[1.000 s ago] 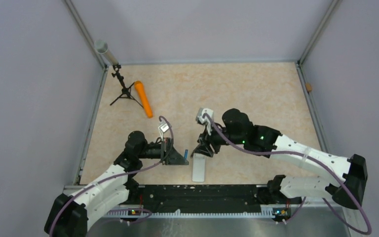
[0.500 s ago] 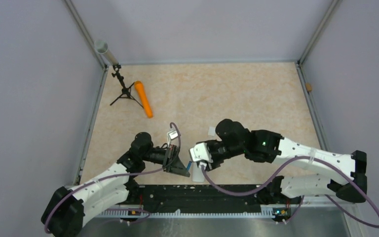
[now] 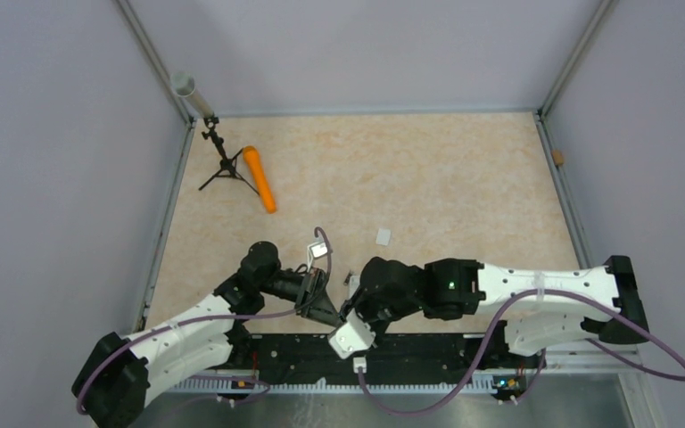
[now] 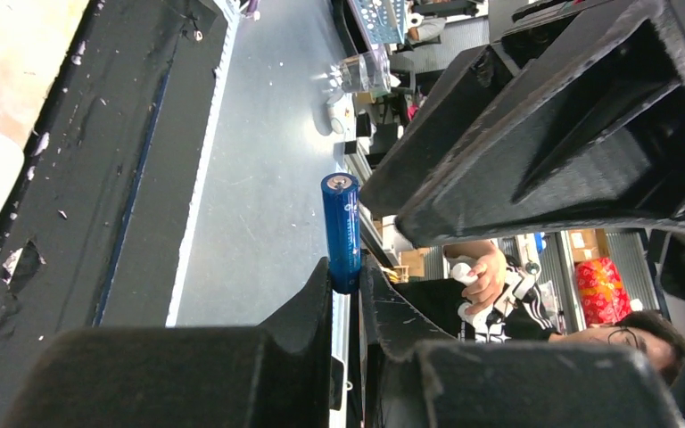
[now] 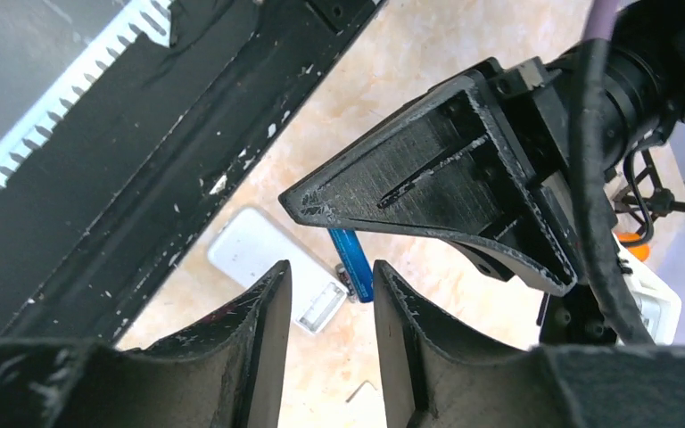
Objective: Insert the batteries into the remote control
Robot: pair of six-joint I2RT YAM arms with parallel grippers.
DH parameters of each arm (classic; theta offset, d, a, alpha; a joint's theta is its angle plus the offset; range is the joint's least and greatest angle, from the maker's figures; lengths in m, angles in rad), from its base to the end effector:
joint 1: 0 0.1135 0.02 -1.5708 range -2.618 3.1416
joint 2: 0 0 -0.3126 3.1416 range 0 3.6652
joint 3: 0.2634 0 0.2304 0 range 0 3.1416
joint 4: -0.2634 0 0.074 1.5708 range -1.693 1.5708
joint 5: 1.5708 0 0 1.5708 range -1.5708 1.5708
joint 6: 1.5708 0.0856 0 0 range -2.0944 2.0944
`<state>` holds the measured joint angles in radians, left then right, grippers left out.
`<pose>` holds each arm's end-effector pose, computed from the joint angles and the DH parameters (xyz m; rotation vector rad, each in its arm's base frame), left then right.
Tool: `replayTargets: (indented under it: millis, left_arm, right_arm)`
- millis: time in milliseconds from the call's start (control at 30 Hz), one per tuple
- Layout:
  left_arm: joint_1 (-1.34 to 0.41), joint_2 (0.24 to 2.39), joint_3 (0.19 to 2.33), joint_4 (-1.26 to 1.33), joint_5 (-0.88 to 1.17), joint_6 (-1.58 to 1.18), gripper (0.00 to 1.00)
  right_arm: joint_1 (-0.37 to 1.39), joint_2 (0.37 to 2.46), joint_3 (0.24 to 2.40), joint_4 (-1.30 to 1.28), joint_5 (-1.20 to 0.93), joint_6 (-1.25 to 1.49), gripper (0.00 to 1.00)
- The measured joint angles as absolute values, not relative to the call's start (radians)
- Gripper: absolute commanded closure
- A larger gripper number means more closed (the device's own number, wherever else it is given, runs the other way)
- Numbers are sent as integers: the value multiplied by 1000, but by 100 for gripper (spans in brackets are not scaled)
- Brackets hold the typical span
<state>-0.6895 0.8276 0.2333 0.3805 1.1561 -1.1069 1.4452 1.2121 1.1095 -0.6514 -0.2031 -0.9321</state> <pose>0.0523 -0.1447 0.2458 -0.6275 -2.2198 2.1172 0.0145 0.2529 0.3350 -2.2241 0.7820 0.4908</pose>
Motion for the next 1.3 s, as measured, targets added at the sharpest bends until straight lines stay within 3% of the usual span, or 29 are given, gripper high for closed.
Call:
replayTargets:
  millis: [833, 1000, 1167, 1300]
  left_arm:
    - [-742, 828, 234, 381, 1156, -1109, 100]
    - [-745, 828, 234, 381, 1156, -1109, 100]
    - [-748, 828, 234, 381, 1156, -1110, 100]
    - [-749, 828, 234, 381, 1157, -1110, 100]
  right_arm:
    - [1501, 1255, 1109, -651, -35, -1029, 75]
    - [1505, 1264, 1108, -652, -34, -1029, 84]
    - [1509, 1266, 1108, -656, -32, -1029, 86]
    - [1510, 1266, 1107, -657, -31, -1031, 100]
